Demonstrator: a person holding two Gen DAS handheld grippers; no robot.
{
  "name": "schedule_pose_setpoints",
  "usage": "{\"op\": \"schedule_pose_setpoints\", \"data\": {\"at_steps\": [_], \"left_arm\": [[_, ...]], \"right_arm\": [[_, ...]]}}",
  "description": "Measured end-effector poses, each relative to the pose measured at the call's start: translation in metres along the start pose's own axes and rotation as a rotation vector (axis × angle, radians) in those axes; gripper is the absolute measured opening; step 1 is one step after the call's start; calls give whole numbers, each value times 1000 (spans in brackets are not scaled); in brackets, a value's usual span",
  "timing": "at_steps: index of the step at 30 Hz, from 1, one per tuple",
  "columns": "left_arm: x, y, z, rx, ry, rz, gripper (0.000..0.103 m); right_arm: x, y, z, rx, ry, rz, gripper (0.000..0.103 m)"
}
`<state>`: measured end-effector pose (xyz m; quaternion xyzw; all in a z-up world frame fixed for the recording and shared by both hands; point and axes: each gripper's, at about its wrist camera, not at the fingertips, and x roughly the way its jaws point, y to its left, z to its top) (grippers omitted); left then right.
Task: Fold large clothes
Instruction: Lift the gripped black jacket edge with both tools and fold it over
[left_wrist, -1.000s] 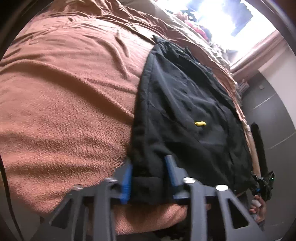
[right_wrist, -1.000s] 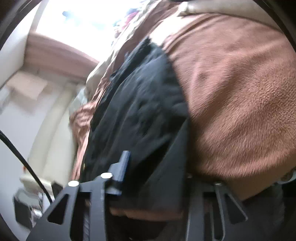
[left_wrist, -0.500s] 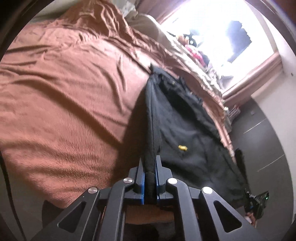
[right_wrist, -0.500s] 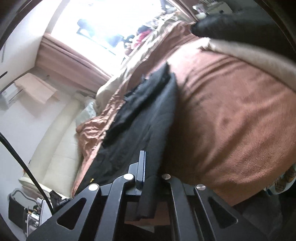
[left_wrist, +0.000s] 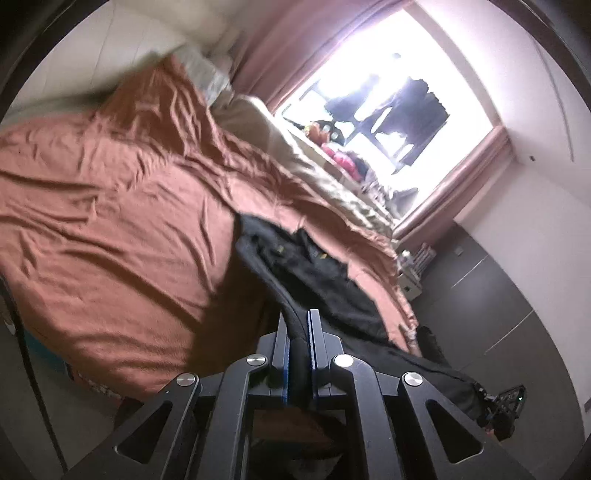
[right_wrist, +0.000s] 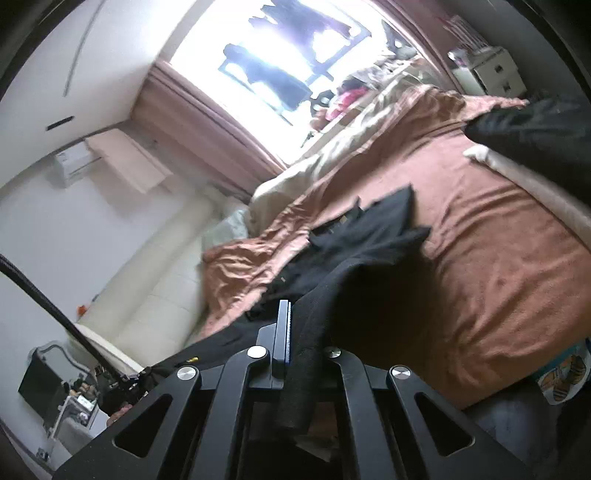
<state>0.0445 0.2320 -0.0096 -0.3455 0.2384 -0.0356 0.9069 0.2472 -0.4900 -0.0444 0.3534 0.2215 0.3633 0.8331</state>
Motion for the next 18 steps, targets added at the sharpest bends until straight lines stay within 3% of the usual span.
{"op": "schedule_pose_setpoints", "data": {"at_steps": [6,11,16,18], "left_arm": [[-44,-13,11,12,-62,-71,8],[-77,-41,28,45,-130,-123,8],[-95,-76,58,123,-183,-115,8],[-87,-88,73,156,-182,-79,8]], "right_arm": [[-29,8,-9,-28,-37,52,0],[-26,10,-8,-40,-76,115,0],[-26,27,12,-96,-137,148,0],[-20,32,23,-134,-152,144,0]]}}
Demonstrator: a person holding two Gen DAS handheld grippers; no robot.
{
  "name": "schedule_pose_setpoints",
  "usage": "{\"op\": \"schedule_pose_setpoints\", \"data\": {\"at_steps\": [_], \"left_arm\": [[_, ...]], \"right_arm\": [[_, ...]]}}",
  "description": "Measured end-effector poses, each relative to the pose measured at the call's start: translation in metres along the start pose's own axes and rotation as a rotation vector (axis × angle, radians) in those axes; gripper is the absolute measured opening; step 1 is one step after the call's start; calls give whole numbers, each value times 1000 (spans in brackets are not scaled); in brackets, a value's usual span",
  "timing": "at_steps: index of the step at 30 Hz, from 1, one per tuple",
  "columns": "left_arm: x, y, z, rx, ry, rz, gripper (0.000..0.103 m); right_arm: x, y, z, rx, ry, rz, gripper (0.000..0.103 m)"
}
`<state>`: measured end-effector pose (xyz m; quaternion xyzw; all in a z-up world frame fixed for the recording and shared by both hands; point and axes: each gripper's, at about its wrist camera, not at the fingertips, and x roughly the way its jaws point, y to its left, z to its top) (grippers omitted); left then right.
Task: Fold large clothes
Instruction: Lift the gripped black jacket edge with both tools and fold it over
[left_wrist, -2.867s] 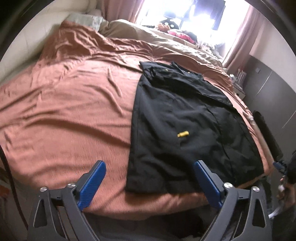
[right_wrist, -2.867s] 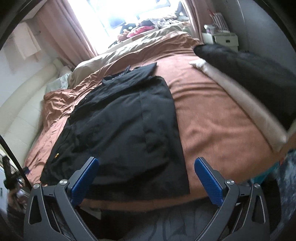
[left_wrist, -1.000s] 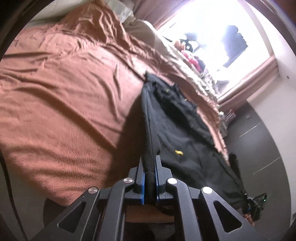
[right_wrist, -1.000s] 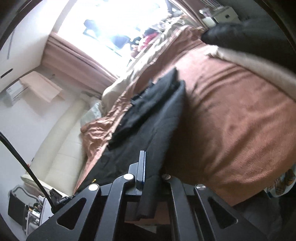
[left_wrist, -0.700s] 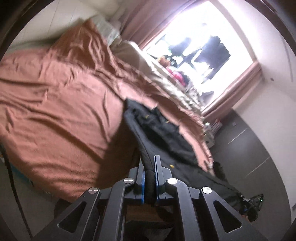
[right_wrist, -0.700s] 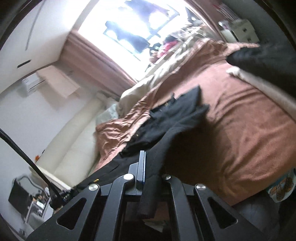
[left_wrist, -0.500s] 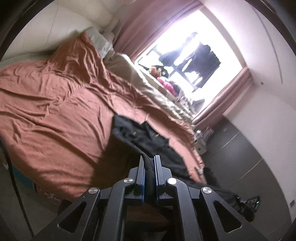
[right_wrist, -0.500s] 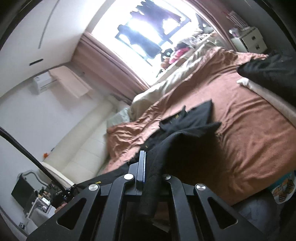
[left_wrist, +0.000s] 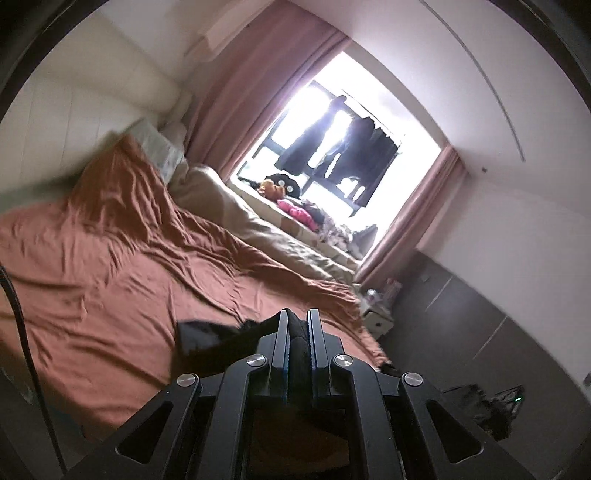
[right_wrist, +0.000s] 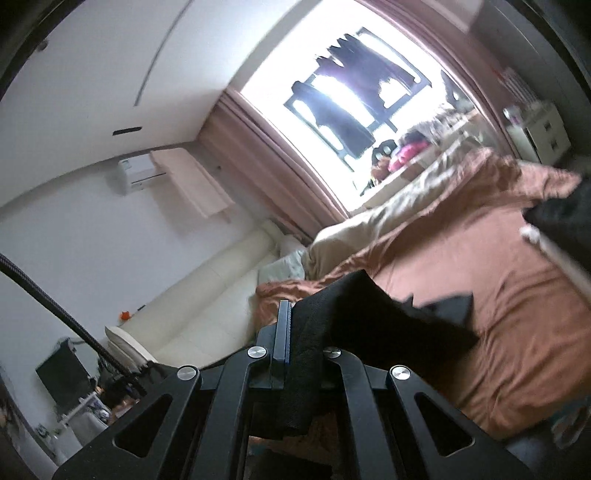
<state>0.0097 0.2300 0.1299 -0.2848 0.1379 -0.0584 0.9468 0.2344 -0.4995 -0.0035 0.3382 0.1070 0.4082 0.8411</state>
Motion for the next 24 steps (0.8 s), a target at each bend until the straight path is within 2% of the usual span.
{"op": "schedule_pose_setpoints", "data": {"at_steps": [4,10,21,24], "left_arm": [[31,-6,15,34,26,16,8],[99,11,36,4,82,48,8],[206,49,63,-53,133,98,8],[233,63,68,-71,155,107,8]], "right_arm": [[30,-21,8,-12,3,-21,0],[67,-60,22,51,29,-79,0],[152,-81,75,88,92,-163,0],[162,-74,91,96,108,-176,0]]}}
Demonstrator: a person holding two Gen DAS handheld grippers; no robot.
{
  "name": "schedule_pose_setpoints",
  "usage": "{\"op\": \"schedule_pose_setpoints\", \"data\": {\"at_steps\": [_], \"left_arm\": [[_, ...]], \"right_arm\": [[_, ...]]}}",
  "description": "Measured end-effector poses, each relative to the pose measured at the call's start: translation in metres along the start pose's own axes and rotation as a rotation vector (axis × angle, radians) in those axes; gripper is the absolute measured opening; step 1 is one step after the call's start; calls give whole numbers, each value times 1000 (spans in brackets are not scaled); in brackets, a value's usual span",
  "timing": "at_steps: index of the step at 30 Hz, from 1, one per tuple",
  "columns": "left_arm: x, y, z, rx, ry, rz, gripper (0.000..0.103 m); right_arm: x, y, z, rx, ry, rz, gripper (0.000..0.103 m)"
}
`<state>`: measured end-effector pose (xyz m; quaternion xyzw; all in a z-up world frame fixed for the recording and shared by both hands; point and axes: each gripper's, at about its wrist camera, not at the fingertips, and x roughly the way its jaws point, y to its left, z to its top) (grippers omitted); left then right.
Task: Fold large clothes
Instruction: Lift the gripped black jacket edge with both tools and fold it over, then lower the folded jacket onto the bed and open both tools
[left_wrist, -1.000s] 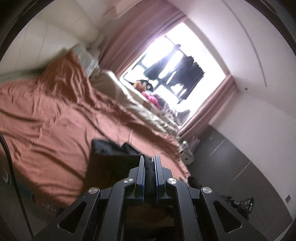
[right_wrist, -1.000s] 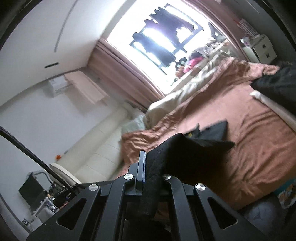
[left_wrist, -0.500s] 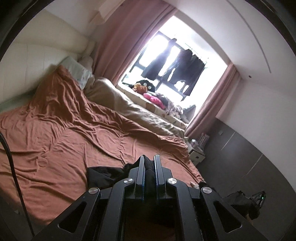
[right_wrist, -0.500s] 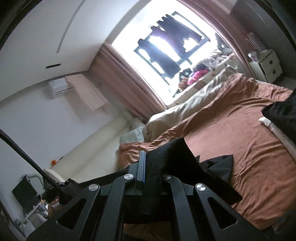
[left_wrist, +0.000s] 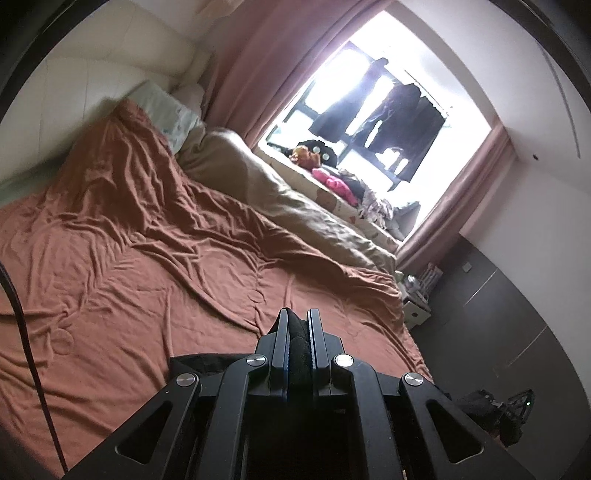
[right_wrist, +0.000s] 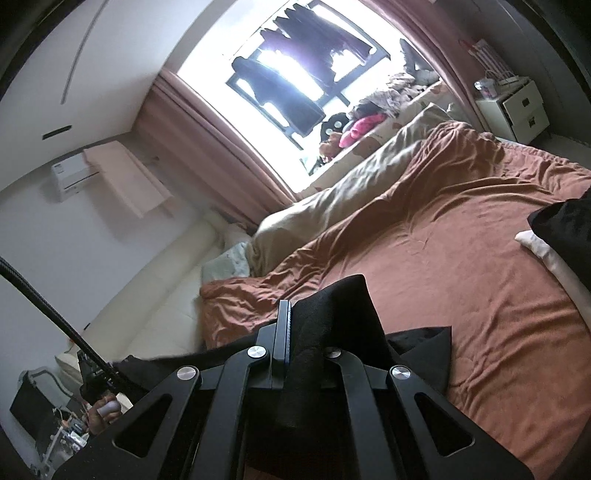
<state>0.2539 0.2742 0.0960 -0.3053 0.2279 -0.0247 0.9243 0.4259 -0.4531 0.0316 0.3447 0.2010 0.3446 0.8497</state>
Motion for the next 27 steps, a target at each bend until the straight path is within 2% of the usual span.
{"op": "schedule_pose_setpoints", "data": {"at_steps": [6,16,27], "left_arm": [[59,26,-3,-23,84,52,8],[142,88,-31,-110,212,129,8],[217,132,-53,-146,301,203,8]], "right_arm": [[37,-5,9,34,56,-56,0],[89,-21,13,88,150,-160,0],[139,-35,12,124,230,-279,0]]}}
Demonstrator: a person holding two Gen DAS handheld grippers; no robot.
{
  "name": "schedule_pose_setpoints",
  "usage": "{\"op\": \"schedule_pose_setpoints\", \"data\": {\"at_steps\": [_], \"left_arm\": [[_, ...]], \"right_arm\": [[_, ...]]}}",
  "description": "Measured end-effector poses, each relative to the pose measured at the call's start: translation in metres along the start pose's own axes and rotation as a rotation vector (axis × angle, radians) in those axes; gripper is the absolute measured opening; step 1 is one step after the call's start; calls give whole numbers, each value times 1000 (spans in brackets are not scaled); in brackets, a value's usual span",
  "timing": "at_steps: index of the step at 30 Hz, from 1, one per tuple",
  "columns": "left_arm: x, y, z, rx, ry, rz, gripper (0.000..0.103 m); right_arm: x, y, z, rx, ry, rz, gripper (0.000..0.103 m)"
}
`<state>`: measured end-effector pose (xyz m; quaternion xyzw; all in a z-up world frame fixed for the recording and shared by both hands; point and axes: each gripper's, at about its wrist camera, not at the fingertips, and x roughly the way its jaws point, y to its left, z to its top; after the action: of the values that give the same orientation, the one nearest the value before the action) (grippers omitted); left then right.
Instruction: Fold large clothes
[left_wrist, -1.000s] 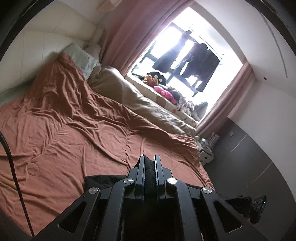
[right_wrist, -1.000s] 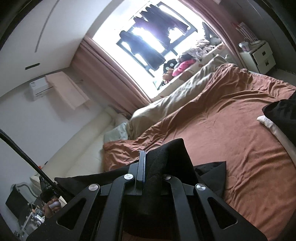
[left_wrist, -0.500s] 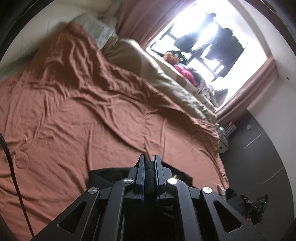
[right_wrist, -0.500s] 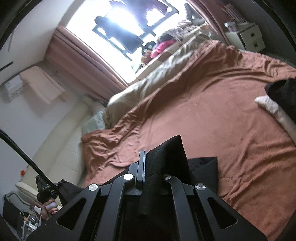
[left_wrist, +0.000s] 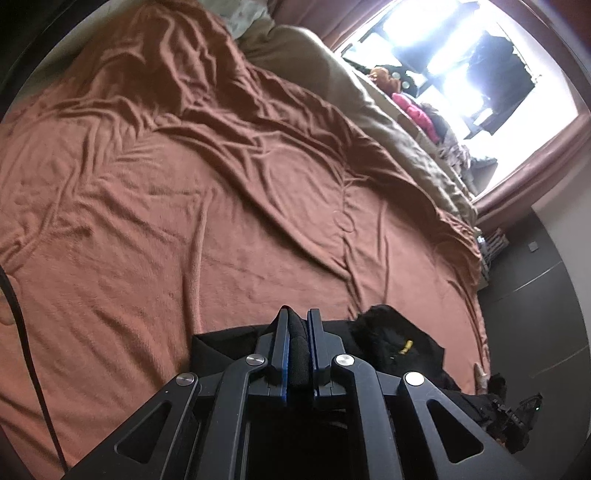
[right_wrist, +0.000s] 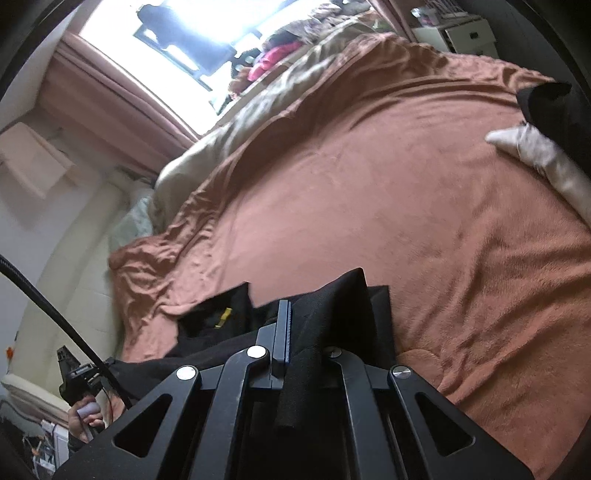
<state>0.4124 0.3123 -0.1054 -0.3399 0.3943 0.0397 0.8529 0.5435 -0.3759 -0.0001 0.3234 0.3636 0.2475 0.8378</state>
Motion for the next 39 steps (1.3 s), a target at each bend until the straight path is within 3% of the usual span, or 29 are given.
{"op": "schedule_pose_setpoints", "data": {"at_steps": [6,8,9,10,11,12,13,22,27,33,39], "left_arm": [[28,9,3,-14,16,34,11],[35,12,6,-37,37,35,21],[36,13,7,-44,47,35,35],[36,14,8,-54,50,36,52],[33,15,8,-64,42,31,58],[29,16,8,-71,27,21,66],[24,16,7,-73,14,16,68],[-4,15,-15,22,11,75,68],[-5,18,-41,83,60,125,68],[2,-1,-75,244,129,204,68],[-4,-32,-129,462,177,251,68]], "right_arm": [[21,9,14,1,46,-55,2],[26,13,19,-2,56,-73,8],[26,16,21,3,58,-69,13],[27,18,22,4,57,-65,40],[24,22,26,6,48,-59,59],[20,24,28,7,34,-49,90],[14,27,30,4,15,-43,93],[-24,49,25,-84,12,-102,93],[-34,42,-4,-117,26,-132,92],[-34,59,-30,-230,93,-198,92],[-45,92,-59,-394,140,-198,91]]}}
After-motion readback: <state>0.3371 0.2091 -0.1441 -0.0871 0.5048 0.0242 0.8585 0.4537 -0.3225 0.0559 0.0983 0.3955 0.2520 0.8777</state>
